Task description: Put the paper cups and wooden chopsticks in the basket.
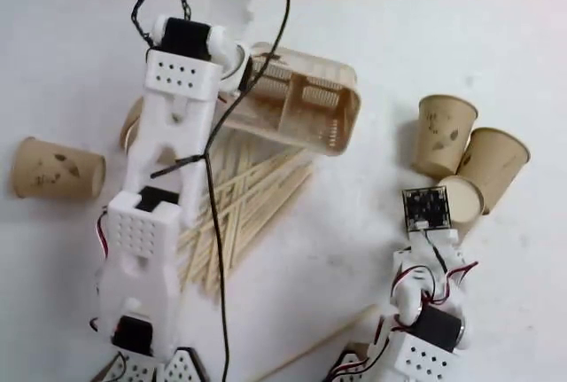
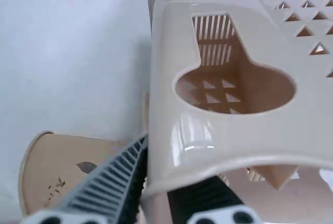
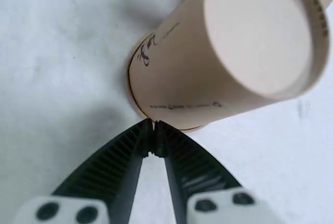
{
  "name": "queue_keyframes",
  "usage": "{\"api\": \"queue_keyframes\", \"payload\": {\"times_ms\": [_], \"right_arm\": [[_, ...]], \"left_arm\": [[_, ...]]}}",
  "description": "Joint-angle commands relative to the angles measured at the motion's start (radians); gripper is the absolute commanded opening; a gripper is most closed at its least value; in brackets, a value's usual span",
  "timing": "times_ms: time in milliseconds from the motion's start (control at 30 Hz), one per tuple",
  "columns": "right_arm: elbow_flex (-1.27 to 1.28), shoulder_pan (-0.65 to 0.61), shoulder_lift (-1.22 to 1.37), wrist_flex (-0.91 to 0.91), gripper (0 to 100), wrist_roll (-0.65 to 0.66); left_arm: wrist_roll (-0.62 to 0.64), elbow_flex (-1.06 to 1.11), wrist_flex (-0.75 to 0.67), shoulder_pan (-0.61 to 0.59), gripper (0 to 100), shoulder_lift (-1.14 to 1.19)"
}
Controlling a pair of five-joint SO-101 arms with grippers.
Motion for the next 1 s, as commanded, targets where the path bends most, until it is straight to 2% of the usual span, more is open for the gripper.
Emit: {"api": "queue_keyframes", "payload": {"times_ms": [0,433,633,800,967], "right_arm": [[-0.005,0.005,-0.008,-0.004,1.8,0.006],[-0.005,0.005,-0.008,-0.004,1.8,0.006],[-0.005,0.005,-0.008,-0.004,1.8,0.006],[-0.005,0.004,-0.008,-0.002,1.8,0.006],[-0.005,0.004,-0.008,-0.002,1.8,0.006]], "left_arm": [[-0.017,0.069,0.009,-0.013,2,-0.085],[-0.060,0.347,0.011,-0.018,2,-0.292],[-0.061,0.543,0.011,0.039,2,-0.414],[-0.069,0.496,0.006,0.027,2,-0.407],[-0.046,0.376,0.006,0.024,2,-0.271]]}}
